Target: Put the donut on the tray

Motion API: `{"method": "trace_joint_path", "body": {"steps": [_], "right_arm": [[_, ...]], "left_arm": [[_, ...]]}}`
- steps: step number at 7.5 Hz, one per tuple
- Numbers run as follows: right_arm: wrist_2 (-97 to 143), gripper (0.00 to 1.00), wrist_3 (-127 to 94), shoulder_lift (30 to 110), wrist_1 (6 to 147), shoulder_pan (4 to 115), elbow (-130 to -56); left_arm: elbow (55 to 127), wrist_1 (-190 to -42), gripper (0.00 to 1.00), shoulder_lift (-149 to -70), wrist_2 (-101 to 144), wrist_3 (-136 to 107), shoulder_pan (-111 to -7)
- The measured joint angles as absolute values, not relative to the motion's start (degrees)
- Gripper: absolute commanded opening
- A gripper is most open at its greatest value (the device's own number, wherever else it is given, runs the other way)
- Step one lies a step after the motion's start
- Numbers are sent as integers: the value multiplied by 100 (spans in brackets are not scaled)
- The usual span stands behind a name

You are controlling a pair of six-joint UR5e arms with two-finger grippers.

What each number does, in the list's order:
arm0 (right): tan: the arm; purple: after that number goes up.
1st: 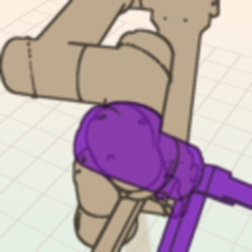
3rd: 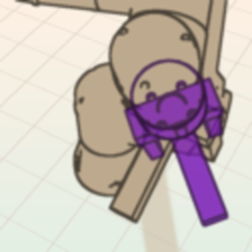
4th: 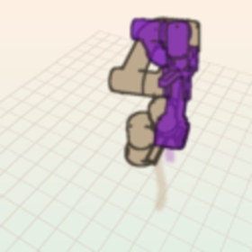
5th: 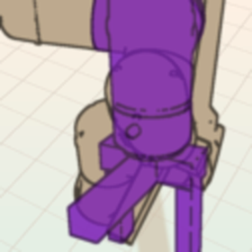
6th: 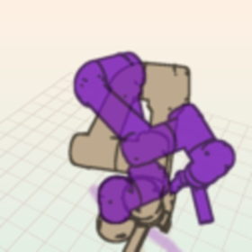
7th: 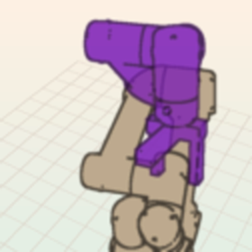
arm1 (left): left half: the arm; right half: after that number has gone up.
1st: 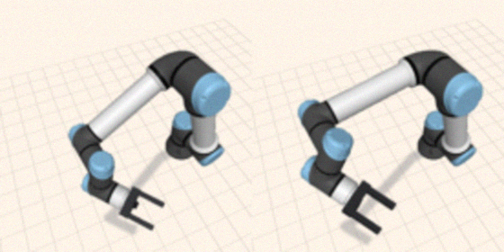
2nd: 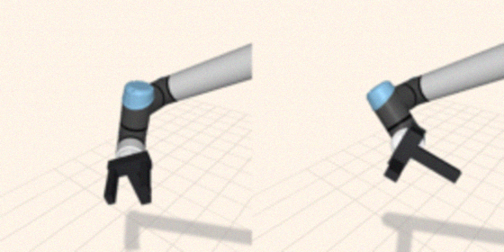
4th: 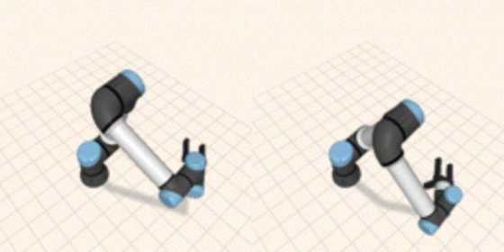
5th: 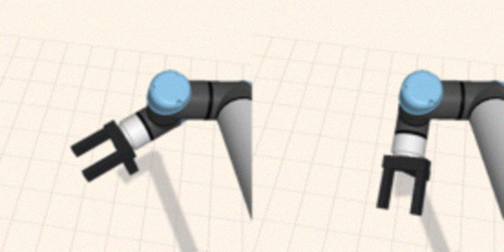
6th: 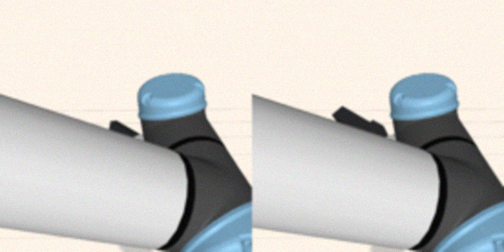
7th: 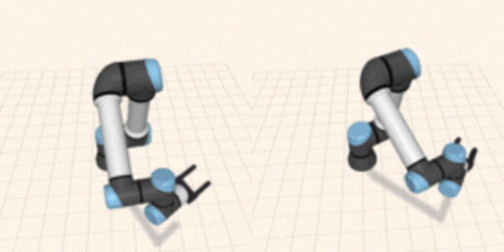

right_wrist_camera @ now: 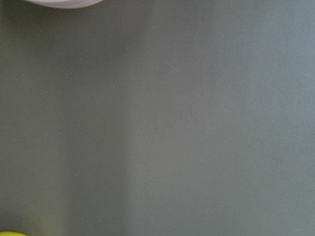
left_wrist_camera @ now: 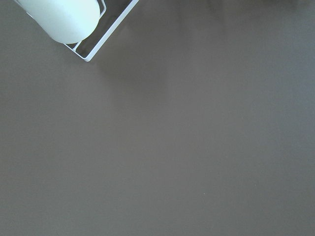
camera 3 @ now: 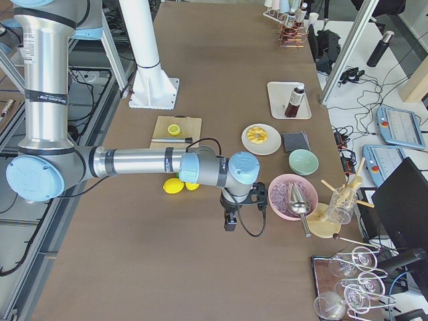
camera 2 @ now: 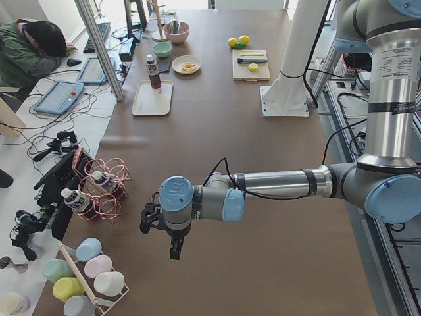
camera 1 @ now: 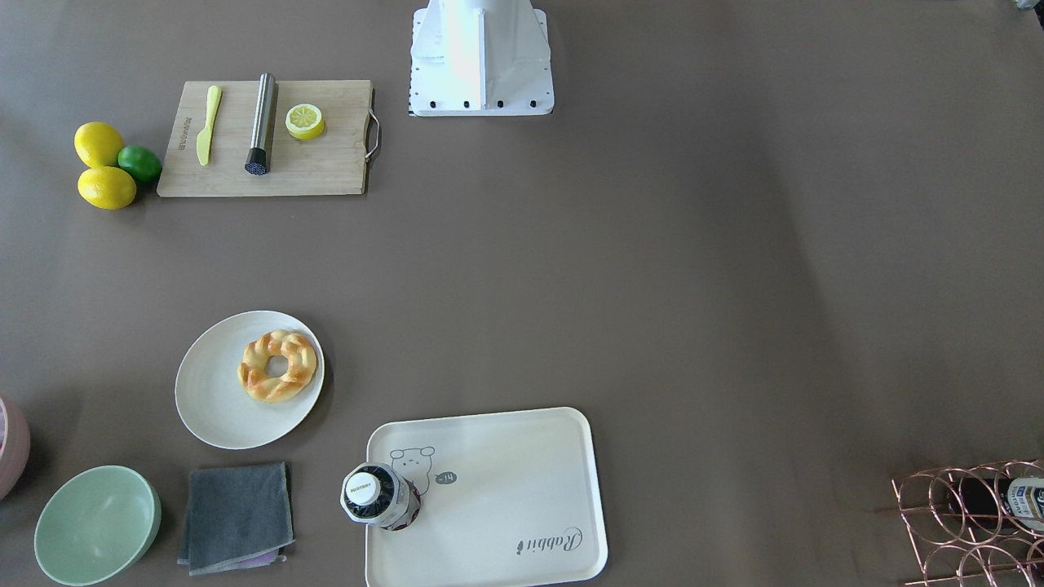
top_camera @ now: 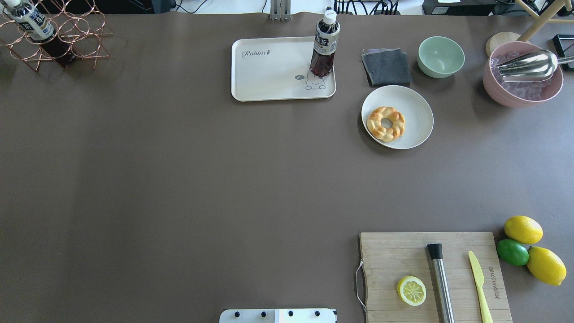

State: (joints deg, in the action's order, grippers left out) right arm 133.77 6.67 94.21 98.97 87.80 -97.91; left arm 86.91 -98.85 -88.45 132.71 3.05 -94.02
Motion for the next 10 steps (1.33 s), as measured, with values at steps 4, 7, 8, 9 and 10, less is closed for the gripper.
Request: {"method": "trace_joint_path", "body": {"steps": [4, 7, 8, 9, 10], "right_arm": [[13377, 100, 663, 9422, 9896, 8780, -9791], [13377, 100, 655, 9422, 9899, 8780, -9784], [13377, 100, 648, 9422, 9898, 8780, -9785], [13377, 100, 648, 9422, 9897, 8780, -9788], [13378, 100, 649, 9420, 9897, 8780, -9794]], "left_arm": [[8770, -9894, 98, -8842, 13270, 308, -9417], [8770, -10019, 98, -8844, 13268, 311, -9422], [8773, -10089, 98, -8843, 13268, 309, -9422], [8799, -10134, 98, -8842, 13270, 309, -9427], [8832, -10180, 98, -8842, 13269, 318, -9433]]}}
